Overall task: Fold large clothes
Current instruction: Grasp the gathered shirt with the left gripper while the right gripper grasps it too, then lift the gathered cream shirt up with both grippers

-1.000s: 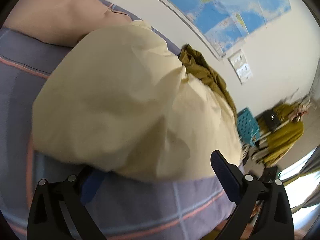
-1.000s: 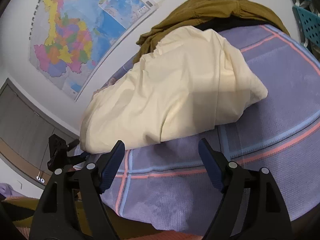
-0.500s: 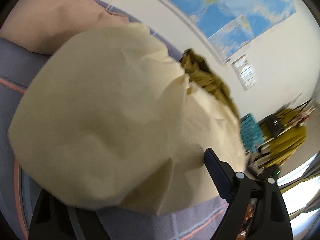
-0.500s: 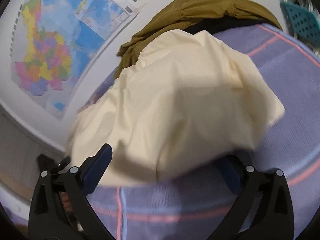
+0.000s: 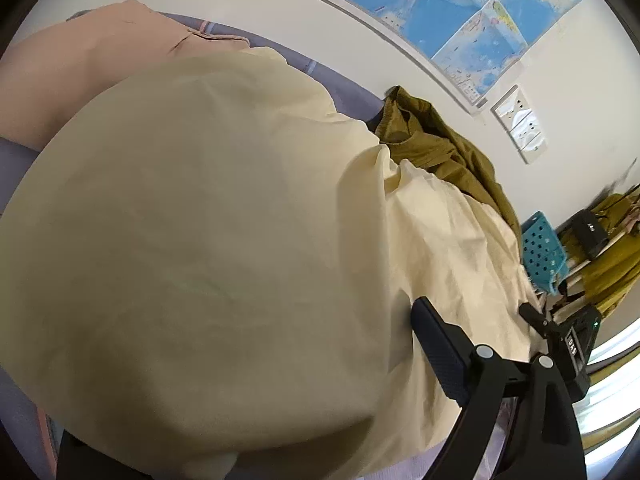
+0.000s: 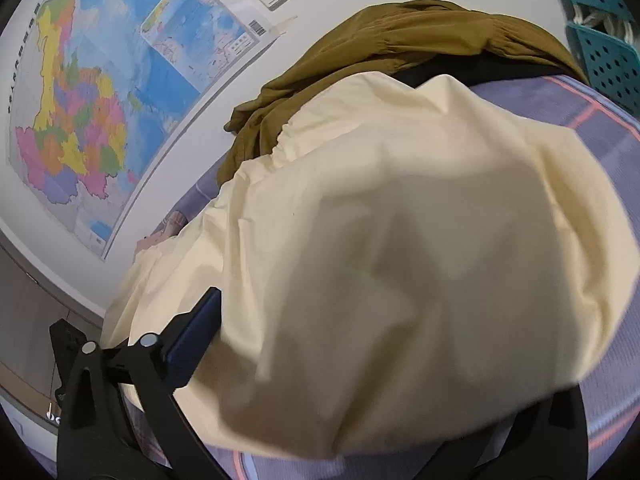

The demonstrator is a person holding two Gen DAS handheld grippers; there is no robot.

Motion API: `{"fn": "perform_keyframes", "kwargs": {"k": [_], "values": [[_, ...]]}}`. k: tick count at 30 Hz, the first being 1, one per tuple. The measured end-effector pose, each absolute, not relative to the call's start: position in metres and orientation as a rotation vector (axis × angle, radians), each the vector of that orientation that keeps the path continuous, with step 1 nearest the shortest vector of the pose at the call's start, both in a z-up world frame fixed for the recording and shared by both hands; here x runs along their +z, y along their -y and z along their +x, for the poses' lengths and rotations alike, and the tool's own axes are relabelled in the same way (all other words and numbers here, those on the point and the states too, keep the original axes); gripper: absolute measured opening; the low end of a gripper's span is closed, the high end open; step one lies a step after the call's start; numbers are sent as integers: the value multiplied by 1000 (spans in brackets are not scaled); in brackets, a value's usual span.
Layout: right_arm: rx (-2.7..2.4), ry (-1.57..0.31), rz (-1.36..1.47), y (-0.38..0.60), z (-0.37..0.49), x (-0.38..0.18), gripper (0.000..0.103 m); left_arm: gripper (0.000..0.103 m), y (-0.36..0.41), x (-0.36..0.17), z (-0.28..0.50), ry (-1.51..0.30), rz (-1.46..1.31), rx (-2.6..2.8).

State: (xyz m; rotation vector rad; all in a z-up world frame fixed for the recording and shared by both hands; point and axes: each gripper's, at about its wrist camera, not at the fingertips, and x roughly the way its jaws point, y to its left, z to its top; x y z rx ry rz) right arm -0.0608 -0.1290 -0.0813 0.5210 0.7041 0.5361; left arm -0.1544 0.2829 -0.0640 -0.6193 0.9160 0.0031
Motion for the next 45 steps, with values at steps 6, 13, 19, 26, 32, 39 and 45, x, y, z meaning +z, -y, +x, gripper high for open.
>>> {"fn": "perform_keyframes", "kwargs": {"k": [6,13,19,26,32,39,45], "values": [[589,-736,536,128,-48,-83,74,87,-280,-64,-156,-924,-599,24],[618,-741,517,118,-41,-80,88,88,-278,-64,-154,-931,-584,40],[613,-752,479,107,-34,-78,80,93,-279,-66,-150,-930,-585,33],[665,-775,493,108,-29,-83,48,85,-279,-66,-146,-921,-577,62],[733,-782,494,104,-23,-81,66,70,-283,-66,-142,-933,-596,86],[741,-789,487,103,-25,-78,34,50,-272,-58,-140,-938,-533,100],[780,-745,457,101,-42,-59,34,47,-271,-58,-140,-957,-513,103]]}}
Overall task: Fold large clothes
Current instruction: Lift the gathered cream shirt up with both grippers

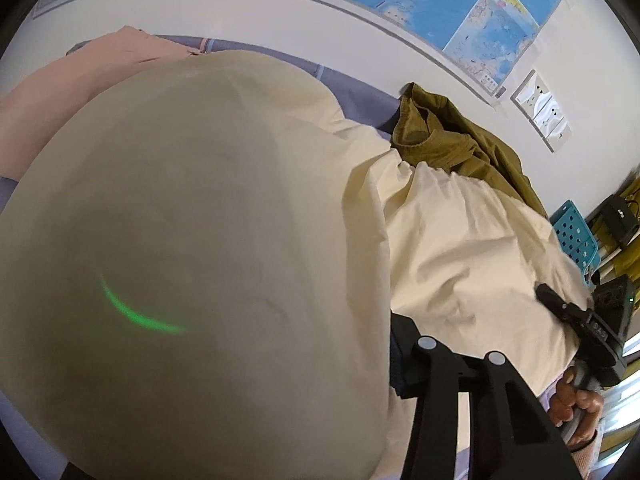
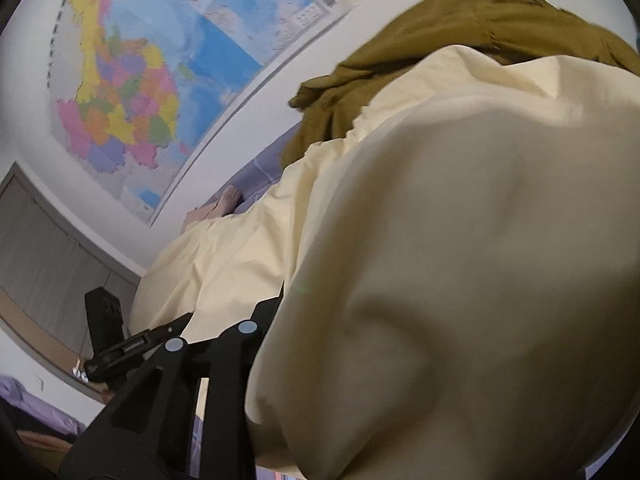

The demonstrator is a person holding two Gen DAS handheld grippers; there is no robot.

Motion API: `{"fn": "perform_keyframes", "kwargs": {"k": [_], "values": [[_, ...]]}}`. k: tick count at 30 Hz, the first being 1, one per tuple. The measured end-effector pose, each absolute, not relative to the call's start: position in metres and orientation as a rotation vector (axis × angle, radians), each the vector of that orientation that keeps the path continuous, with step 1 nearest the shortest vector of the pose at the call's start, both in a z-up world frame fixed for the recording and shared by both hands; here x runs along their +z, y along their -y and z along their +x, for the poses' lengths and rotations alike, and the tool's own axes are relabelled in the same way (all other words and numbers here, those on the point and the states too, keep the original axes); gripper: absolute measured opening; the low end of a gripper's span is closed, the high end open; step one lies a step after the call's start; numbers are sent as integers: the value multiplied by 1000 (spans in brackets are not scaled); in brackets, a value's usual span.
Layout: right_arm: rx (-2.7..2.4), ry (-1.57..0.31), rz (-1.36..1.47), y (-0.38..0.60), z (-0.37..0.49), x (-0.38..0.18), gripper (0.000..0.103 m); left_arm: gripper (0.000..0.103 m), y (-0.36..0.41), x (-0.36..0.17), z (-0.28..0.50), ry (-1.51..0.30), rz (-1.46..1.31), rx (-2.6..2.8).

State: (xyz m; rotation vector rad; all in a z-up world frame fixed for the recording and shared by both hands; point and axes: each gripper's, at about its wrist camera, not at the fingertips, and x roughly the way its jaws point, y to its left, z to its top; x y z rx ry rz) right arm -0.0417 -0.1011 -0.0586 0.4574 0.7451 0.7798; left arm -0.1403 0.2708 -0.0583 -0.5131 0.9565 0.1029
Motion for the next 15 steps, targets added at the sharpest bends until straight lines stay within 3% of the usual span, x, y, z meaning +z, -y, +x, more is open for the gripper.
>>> {"fn": "perform_keyframes", "kwargs": {"k": [3,5,6,8,9,10,13,15], "values": [[762,-813,478,100,-31,-71,51,50,-275,-63,-140,-959,-540,94],[753,-820,485,101,-28,-76,56,51,-275,-65,-139,-960,-527,91],[747,-820,479,99,-27,-78,68,54,-275,-66,-138,-964,-523,88],[756,-817,471,96,-26,-78,72,55,-276,-67,-138,-963,-529,83],[748,-819,463,94,-25,-77,68,55,-276,-66,-137,-964,-528,85],[747,-822,457,92,-25,-77,56,56,-275,-66,-137,-965,-523,87],[763,-817,462,93,-26,-77,34,49,-273,-63,-137,-967,-518,86],[774,-804,454,93,-29,-71,28,45,-273,-59,-137,-964,-512,84]]}}
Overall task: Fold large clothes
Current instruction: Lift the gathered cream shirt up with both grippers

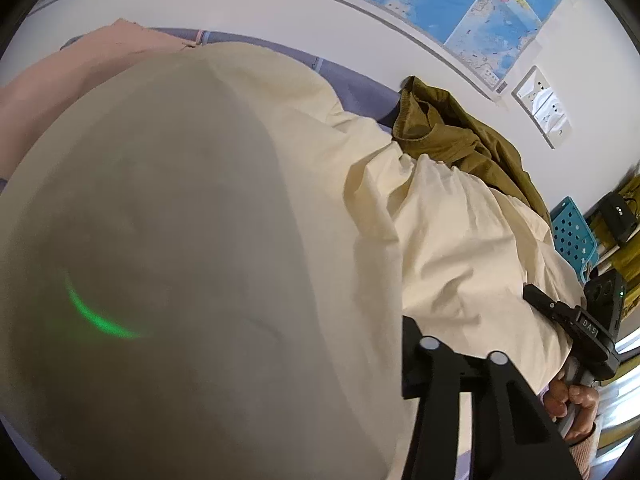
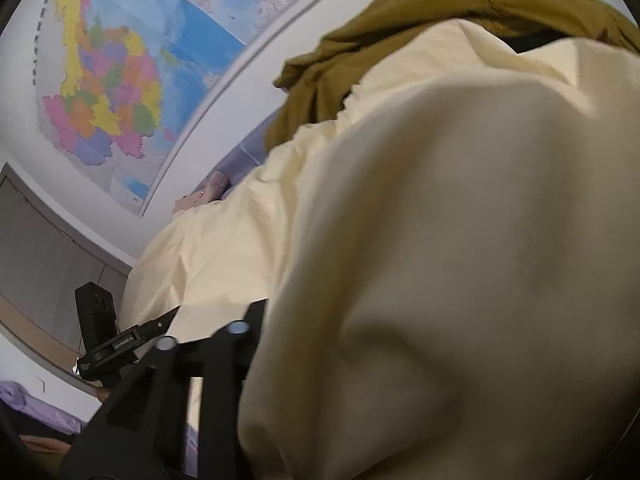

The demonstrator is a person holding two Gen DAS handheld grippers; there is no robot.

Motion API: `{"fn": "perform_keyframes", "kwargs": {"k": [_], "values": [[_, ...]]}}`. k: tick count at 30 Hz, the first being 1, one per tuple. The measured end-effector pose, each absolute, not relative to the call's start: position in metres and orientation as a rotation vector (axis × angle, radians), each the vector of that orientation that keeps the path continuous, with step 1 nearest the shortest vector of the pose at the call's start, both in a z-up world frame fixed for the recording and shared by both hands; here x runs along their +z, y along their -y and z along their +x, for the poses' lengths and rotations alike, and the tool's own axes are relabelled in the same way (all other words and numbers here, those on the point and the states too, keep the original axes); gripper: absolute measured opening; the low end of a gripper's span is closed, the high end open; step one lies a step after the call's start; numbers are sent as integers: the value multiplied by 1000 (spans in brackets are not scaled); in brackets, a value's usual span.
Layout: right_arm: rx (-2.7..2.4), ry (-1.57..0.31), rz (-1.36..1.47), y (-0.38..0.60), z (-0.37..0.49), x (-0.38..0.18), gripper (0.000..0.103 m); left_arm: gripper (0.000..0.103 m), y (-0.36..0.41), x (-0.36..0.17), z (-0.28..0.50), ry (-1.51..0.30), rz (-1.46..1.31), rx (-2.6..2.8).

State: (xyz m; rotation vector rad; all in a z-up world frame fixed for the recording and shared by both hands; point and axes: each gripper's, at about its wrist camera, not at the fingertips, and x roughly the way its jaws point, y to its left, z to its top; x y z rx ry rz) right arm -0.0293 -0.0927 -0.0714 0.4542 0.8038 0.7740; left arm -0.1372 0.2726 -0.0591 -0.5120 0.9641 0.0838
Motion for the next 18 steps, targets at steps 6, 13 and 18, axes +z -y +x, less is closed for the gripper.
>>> {"fn": "perform_keyframes", "kwargs": {"k": [6,13,18], "values": [[815,-743,429,89,-43,-45,20,34,-273,-48,-140,-953,-500,78],[850,-701,412,87,-54,-21,19,29,-274,-30,-145,-923,-489,56],[871,-662,399,86,-61,-3,18,27,-274,-13,-146,-893,-467,35]]}}
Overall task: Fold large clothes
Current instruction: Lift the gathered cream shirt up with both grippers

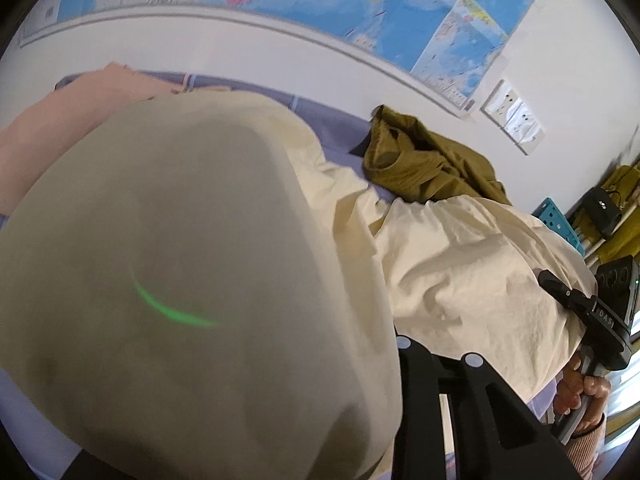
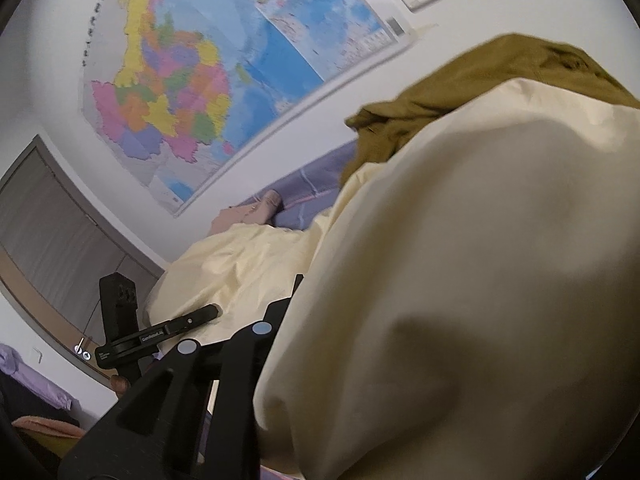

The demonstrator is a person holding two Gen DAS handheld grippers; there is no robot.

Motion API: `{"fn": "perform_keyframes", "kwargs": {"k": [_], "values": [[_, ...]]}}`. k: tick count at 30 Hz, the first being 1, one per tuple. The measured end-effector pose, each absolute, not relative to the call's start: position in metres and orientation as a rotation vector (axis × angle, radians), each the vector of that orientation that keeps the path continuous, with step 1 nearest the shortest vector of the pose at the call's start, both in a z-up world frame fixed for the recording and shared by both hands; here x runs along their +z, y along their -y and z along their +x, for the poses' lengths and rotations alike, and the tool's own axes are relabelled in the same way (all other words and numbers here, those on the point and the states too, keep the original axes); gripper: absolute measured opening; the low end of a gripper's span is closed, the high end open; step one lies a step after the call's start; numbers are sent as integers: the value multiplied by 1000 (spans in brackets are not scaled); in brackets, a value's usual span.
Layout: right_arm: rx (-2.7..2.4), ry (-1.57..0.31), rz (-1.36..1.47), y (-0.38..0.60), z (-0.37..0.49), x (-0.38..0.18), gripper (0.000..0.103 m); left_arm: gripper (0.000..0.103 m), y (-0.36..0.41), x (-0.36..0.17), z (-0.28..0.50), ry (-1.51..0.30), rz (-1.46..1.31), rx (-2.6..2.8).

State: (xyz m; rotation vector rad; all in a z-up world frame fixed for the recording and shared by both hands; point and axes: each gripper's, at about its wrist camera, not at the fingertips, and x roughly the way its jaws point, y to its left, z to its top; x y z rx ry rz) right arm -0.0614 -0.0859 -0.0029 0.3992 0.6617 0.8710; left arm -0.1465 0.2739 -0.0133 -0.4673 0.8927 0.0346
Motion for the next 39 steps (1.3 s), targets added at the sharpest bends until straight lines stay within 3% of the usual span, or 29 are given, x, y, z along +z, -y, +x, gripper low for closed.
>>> {"fn": "perform_keyframes", "kwargs": {"k": [21,39], "values": [[1018,-414,252,33,-68,110,17,25,-313,104,-149,-628,-315,78],[1192,-406,151,-138,-2,151,17,25,-425,151,-132,-543,-224,356]]}}
